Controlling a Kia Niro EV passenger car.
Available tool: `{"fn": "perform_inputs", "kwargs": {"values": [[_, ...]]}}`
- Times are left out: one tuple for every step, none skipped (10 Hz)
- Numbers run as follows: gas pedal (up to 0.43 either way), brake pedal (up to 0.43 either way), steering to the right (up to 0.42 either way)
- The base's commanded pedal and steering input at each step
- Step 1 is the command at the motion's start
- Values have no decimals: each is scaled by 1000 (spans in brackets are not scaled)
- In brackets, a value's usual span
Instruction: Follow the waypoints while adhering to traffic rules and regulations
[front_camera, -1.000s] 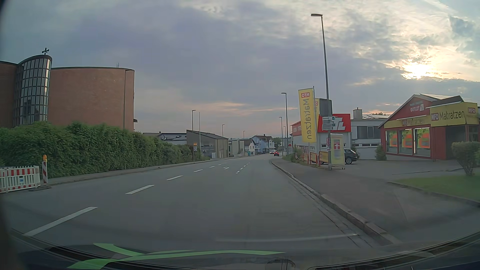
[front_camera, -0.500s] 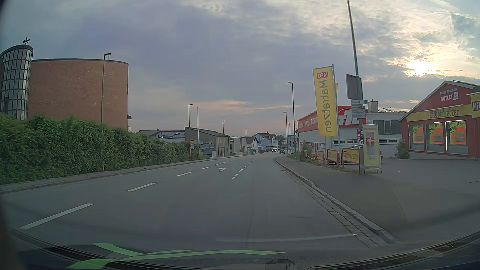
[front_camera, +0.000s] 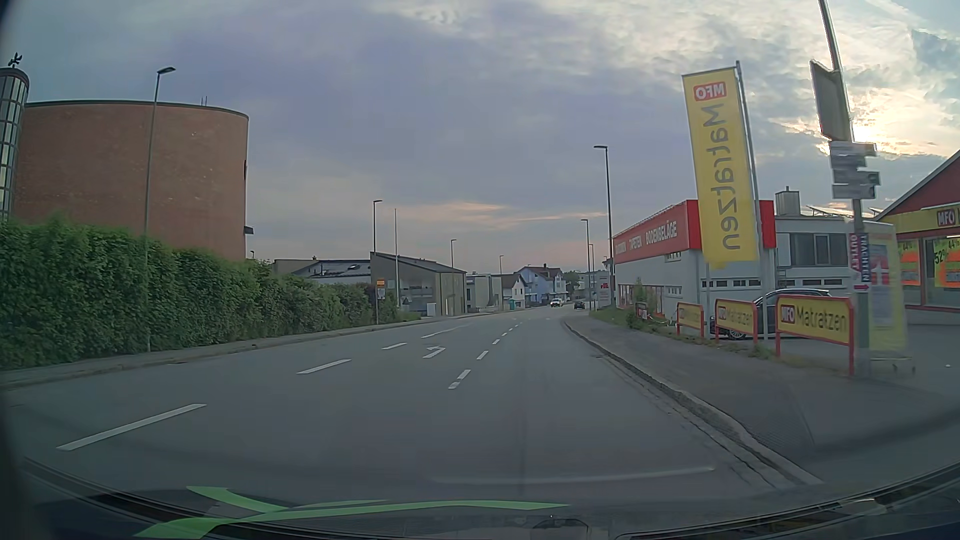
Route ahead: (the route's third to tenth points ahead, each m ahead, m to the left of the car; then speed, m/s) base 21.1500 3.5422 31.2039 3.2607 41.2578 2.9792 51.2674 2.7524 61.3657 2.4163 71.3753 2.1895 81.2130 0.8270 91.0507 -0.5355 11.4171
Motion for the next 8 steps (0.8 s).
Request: {"fn": "perform_inputs", "kwargs": {"values": [[28,0,14],[28,0,10],[39,0,6],[47,0,4],[87,0,-1],[87,0,1],[79,0,15],[67,0,25]]}}
